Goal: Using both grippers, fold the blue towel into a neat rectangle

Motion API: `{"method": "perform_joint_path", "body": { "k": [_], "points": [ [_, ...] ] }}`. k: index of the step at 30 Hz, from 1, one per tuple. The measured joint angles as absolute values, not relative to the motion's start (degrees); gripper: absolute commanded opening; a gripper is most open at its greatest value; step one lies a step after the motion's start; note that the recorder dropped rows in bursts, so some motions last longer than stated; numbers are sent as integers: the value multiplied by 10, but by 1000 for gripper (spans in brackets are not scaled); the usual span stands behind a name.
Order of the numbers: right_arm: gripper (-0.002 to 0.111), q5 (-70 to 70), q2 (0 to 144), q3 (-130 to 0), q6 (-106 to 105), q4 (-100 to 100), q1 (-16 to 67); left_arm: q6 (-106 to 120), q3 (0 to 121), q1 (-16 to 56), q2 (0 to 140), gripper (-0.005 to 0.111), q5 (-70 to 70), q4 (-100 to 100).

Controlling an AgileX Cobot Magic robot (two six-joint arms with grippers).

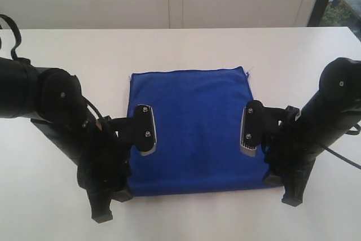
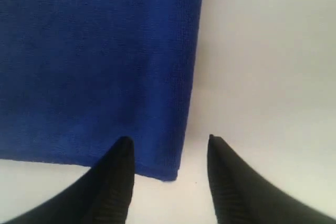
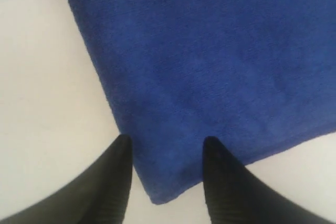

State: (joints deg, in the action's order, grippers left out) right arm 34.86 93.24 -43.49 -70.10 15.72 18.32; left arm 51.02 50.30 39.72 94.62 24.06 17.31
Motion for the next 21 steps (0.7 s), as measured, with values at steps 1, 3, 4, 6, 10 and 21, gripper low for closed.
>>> {"method": "perform_joint_path", "body": {
  "k": [1, 3, 4, 6, 10, 21],
  "points": [
    [41, 349, 935, -435, -701, 157, 183, 511, 503, 397, 952, 50, 238, 173],
    [41, 349, 939, -435, -701, 157, 183, 513, 503, 397, 964, 50, 232, 173],
    [41, 350, 940, -435, -701, 157, 183, 515, 503, 397, 970, 50, 231, 173],
    [41, 352, 940, -435, -701, 157, 183, 525, 503, 397, 979, 50, 228, 173],
    [41, 353, 940, -435, -701, 153, 183, 536, 503, 397, 990, 50, 211, 173],
    [38, 360, 953, -432, -701, 126, 183, 540, 503, 397, 997, 32, 185, 173]
  ]
}}
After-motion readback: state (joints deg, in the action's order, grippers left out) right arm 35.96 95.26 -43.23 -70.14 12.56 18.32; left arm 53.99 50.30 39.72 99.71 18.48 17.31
